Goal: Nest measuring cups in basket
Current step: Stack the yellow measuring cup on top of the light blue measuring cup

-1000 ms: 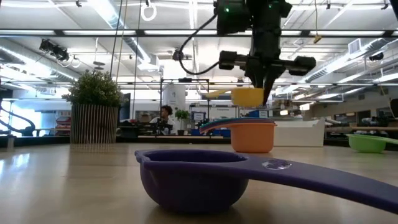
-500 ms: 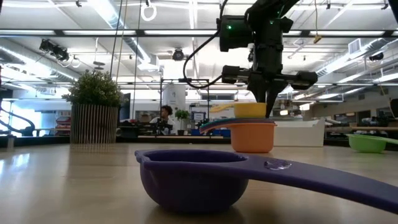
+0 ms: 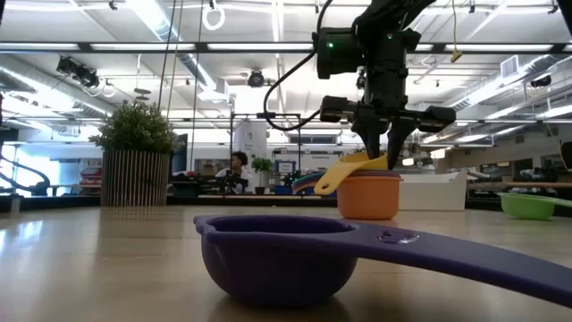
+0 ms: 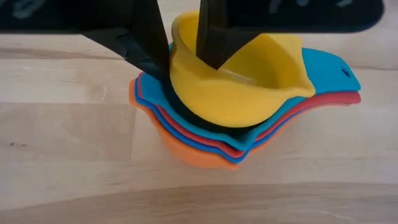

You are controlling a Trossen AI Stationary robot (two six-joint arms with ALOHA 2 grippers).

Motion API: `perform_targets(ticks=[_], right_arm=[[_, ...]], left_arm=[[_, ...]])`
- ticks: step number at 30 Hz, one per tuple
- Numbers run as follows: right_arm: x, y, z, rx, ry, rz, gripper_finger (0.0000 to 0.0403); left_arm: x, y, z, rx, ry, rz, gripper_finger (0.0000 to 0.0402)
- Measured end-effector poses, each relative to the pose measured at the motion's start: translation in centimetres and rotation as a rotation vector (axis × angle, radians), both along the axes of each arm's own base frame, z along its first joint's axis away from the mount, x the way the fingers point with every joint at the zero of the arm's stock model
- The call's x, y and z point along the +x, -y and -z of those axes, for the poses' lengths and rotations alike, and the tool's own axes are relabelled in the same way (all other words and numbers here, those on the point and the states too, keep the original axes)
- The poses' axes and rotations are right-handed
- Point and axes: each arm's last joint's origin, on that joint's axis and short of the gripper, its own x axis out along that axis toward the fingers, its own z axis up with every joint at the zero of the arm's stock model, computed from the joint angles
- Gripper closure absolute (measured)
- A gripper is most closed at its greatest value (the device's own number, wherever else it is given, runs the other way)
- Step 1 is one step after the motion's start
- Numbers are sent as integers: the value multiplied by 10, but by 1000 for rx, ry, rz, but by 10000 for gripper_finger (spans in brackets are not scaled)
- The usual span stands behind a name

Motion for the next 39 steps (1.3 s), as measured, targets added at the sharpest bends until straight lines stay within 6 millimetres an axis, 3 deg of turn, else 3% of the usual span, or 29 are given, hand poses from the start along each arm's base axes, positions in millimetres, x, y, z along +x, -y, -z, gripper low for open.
perform_targets(ticks=[4,11,20,32,39], right_arm=[[0,2,0,-2,-2,3,327],[0,3,0,-2,2,8,391],[-1,5,0,43,11,8,381],[0,15,-1,34,52,-28,316],[-1,18,-3,75,69,-30,315]], left_arm=[[0,0,0,1,0,1,399],[0,0,0,2,-1,3,399],[0,0,0,18,-10,20,399],[0,0,0,33,-18,37,399],[0,0,0,41,-22,46,399]])
